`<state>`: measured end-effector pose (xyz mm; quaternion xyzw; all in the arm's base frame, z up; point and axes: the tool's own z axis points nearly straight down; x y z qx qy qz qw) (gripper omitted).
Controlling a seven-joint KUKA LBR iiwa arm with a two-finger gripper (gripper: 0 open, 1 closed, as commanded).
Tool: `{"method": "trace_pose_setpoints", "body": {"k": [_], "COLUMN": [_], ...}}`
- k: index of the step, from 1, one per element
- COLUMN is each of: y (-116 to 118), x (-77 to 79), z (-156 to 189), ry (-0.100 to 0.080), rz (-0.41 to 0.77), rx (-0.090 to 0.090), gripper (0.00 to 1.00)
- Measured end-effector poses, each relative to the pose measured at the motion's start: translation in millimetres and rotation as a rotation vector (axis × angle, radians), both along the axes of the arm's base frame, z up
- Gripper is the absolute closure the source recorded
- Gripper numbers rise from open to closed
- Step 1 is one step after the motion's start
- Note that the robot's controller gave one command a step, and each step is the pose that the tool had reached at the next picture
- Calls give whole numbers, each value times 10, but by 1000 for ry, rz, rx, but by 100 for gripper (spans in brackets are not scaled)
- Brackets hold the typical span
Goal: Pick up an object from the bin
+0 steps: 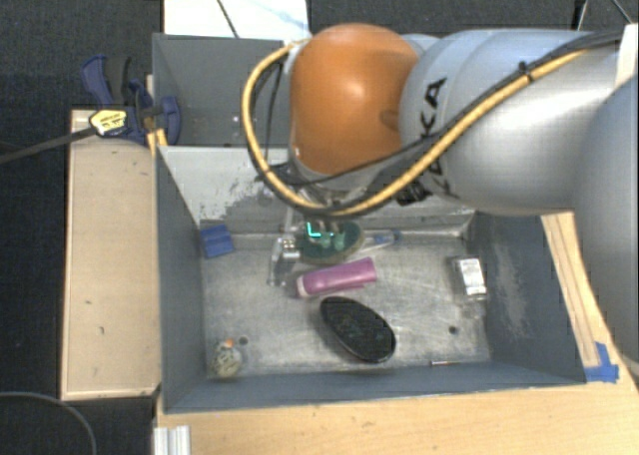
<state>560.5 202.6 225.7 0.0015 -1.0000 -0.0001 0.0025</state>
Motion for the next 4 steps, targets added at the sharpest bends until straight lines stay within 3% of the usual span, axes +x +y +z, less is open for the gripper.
{"method": "trace_pose_setpoints", "body": {"k": [1,2,3,4], "y": [-597,-1108,-1075,-1110], "x": [-110,-223,-202,-106], "z": [-842,-1539,-1497,-305], "ry": [-3,-1,-9,-14], "rz": [347,269,268,241], "rx": [0,0,2,1], "gripper": [0,0,100,100]}}
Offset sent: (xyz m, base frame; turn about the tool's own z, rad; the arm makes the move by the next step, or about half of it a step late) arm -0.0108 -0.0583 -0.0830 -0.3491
